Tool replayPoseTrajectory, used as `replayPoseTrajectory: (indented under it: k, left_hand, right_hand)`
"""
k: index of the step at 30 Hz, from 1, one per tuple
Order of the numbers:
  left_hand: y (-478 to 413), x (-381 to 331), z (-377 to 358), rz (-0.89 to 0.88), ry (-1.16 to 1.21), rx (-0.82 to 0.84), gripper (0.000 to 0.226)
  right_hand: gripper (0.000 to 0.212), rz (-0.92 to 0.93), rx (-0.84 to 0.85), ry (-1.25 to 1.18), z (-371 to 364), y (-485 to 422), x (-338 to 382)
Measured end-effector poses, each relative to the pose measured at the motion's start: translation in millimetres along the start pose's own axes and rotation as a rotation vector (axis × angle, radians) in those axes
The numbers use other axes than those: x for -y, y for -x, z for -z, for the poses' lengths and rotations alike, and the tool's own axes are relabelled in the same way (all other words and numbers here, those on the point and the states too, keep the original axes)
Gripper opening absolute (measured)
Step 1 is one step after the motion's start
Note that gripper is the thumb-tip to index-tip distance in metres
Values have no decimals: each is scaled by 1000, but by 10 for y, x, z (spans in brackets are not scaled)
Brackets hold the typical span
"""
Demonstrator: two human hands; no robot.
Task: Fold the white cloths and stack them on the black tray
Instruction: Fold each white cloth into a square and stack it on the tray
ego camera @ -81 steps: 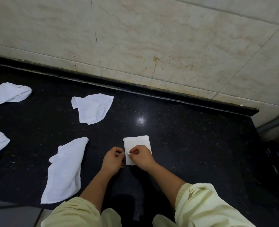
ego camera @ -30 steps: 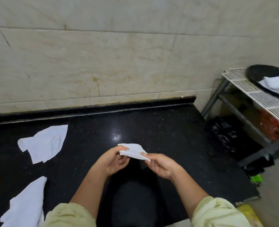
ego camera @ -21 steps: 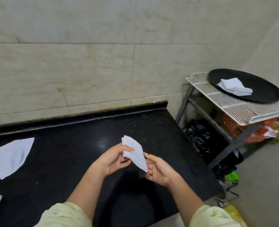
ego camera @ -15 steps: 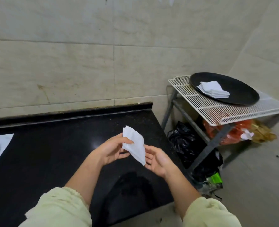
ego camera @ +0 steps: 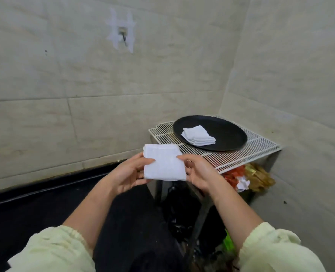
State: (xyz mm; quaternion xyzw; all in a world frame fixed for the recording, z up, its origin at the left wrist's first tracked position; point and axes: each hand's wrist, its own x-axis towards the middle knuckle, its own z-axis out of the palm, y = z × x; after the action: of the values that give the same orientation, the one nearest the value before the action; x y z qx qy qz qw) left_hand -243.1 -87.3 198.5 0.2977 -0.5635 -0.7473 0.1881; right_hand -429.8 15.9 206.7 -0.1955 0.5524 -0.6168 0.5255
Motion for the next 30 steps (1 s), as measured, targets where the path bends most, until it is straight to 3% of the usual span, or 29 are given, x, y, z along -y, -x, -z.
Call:
replayPoseTrajectory:
  k: [7,13,20,27,30]
  left_hand:
    - [-921,-429,-319,-5,-4,-16,19]
    - [-1548,-726,-557,19,8,-23,9]
    - [-2094,-874,-849,39,-11,-71,12]
    - [-2537,-808,-1000,-6,-42,-230,4]
    - [-2666,-733,-1042,16,-60,-288,16]
  right_hand:
    - [27,73,-59,-15,459,-550,719]
    - [24,85,-116,7,774,-979,1164]
    - [24,78,-204,160,1162,-1477,1497]
    - [26,26,-201,275,1425,-1940,1617]
    - [29,-7,-189,352,1548,-2113,1599]
